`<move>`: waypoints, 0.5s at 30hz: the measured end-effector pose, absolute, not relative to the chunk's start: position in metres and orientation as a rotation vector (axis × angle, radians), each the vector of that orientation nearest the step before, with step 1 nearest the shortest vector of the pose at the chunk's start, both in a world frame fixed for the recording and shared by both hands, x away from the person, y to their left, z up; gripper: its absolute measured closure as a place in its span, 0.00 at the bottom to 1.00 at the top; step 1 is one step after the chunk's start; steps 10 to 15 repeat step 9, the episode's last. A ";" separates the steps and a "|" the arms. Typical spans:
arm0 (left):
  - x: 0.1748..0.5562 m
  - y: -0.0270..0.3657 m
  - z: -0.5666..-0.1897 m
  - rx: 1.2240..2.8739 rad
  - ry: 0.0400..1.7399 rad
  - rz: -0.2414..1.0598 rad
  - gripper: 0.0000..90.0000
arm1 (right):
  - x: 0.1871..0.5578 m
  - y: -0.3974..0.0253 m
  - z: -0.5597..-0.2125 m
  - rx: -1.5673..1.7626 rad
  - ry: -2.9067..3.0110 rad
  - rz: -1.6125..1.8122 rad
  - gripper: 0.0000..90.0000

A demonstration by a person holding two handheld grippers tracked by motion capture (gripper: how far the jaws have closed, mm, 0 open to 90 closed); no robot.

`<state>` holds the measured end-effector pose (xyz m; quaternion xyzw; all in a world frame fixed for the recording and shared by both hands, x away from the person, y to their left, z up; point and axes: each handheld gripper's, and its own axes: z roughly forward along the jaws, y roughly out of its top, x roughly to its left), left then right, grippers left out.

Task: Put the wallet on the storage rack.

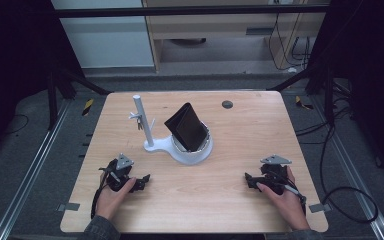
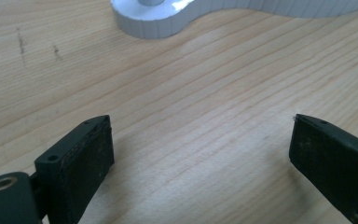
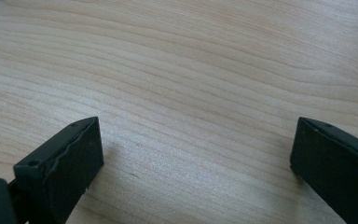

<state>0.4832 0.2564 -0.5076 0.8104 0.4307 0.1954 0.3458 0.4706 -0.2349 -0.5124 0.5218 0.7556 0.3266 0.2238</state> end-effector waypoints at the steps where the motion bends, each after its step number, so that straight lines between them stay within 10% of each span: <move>1: 0.484 0.257 -0.508 2.112 1.114 0.506 0.07 | 0.471 -0.235 -0.512 1.440 2.086 0.901 0.03; 15: 0.486 0.258 -0.508 2.123 1.113 0.489 0.02 | 0.471 -0.235 -0.512 1.441 2.085 0.902 0.03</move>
